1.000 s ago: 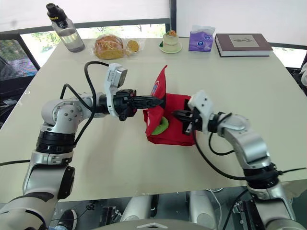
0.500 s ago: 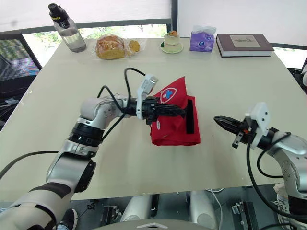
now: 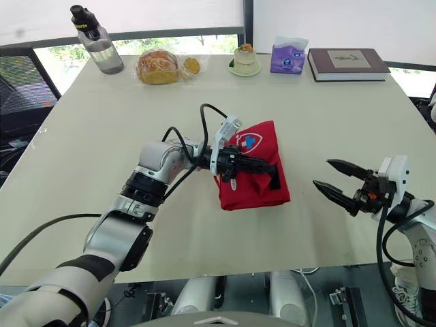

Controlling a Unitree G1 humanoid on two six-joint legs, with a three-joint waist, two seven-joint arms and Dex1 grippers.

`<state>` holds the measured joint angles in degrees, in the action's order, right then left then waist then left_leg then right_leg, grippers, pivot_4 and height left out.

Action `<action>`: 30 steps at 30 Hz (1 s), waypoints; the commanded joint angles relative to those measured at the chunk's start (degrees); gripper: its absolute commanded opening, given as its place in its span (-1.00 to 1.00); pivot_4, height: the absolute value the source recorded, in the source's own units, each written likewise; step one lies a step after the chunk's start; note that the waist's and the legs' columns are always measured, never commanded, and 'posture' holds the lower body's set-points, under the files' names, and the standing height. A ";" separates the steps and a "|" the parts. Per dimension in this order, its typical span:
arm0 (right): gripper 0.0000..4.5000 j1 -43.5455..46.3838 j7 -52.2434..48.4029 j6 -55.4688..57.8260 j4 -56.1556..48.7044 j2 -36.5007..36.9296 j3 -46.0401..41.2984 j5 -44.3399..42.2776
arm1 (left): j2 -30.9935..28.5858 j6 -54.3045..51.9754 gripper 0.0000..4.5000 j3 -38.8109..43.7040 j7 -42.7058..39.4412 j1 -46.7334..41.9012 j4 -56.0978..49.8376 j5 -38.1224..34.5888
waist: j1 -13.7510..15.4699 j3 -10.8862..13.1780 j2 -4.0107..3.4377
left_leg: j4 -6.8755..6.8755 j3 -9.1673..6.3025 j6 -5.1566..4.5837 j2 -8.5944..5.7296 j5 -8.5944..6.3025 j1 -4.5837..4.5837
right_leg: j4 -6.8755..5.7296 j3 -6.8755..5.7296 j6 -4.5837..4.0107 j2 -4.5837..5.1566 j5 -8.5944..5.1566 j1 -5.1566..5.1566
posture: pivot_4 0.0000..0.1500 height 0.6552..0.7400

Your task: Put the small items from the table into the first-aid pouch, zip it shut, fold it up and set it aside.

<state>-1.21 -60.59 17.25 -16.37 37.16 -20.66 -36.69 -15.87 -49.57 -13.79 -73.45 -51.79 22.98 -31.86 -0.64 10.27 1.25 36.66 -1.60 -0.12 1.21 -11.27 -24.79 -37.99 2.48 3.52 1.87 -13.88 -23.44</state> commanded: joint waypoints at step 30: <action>1.00 -2.52 0.70 -4.15 -0.06 0.97 -0.33 0.69 | 9.76 17.13 0.21 5.43 11.87 -2.98 11.56 9.32 | -0.02 -0.02 -0.03 | 0.09 -0.02 0.00 -0.02 0.00 0.04 | -0.01 -0.01 -0.01 0.00 0.02 0.08 | 1.00 1.00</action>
<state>-3.64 -59.83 14.57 -15.64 37.91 -19.88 -35.74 -6.53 -35.61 -6.96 -62.04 -54.30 34.29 -24.94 -0.66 10.26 1.22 36.75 -1.63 -0.12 1.19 -11.28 -24.75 -38.00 2.47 3.50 1.87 -13.86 -23.35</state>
